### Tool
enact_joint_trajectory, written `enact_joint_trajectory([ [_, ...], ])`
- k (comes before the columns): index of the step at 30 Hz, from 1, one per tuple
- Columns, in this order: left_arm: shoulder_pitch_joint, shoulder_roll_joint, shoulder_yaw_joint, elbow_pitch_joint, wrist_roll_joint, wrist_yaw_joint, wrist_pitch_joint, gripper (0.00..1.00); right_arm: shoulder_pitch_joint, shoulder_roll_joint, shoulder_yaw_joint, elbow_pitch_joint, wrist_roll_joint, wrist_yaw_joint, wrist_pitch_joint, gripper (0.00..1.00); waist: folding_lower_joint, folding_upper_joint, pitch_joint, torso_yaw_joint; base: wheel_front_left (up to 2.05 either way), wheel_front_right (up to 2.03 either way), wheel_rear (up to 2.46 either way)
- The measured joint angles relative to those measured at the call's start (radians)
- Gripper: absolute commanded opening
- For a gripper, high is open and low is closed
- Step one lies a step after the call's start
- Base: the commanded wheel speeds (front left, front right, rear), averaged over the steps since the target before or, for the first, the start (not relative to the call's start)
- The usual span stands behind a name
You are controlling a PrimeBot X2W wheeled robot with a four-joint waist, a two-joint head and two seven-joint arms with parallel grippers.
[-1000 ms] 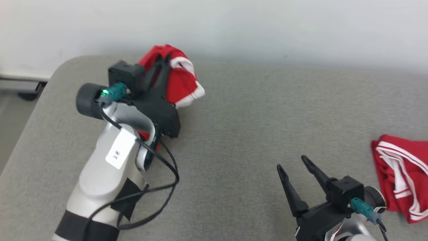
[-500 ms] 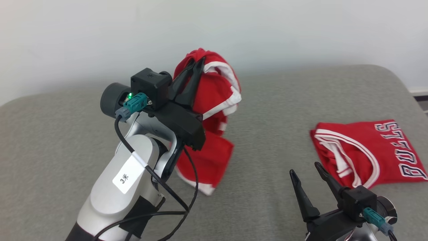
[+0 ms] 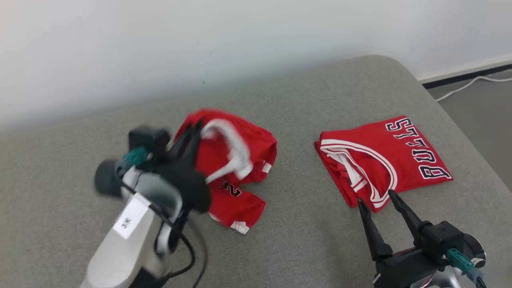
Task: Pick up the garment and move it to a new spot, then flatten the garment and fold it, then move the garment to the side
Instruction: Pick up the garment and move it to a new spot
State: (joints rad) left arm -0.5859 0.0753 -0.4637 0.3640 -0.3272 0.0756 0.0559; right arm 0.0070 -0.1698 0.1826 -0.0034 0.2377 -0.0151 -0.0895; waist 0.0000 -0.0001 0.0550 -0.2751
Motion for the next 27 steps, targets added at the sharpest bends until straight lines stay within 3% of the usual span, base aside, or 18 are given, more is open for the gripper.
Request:
enact_joint_trajectory([
  [6, 0.113, 0.102, 0.039, 0.144, 0.002, 0.014, 0.031, 0.00, 0.002, 0.000, -0.003, 0.003, 0.000, -0.002, -0.010, 1.00, 0.0001, 0.0001, 0.016, 0.016, 0.00, 0.00, 0.00],
  [7, 0.120, 0.108, 0.044, 0.162, 0.001, 0.014, 0.033, 0.04, 0.002, 0.000, -0.003, 0.004, 0.002, -0.002, -0.014, 1.00, 0.0001, 0.0001, 0.017, 0.022, 0.00, 0.00, 0.00],
  [8, 0.123, 0.110, 0.045, 0.179, 0.002, 0.018, 0.034, 0.43, 0.002, -0.001, -0.003, 0.005, 0.003, -0.002, -0.016, 1.00, 0.0001, 0.0002, 0.018, 0.028, 0.00, 0.00, 0.00],
  [9, 0.124, 0.112, 0.044, 0.193, 0.002, 0.021, 0.042, 1.00, 0.001, 0.000, -0.002, 0.007, 0.003, -0.002, -0.016, 1.00, 0.0001, 0.0002, 0.018, 0.034, 0.00, 0.00, 0.00],
  [27, 0.177, 0.153, 0.121, 0.287, -0.015, 0.034, 0.006, 1.00, -0.015, 0.005, 0.011, 0.034, 0.006, 0.002, -0.027, 1.00, 0.0001, 0.0001, 0.015, 0.131, 0.00, 0.00, 0.00],
])
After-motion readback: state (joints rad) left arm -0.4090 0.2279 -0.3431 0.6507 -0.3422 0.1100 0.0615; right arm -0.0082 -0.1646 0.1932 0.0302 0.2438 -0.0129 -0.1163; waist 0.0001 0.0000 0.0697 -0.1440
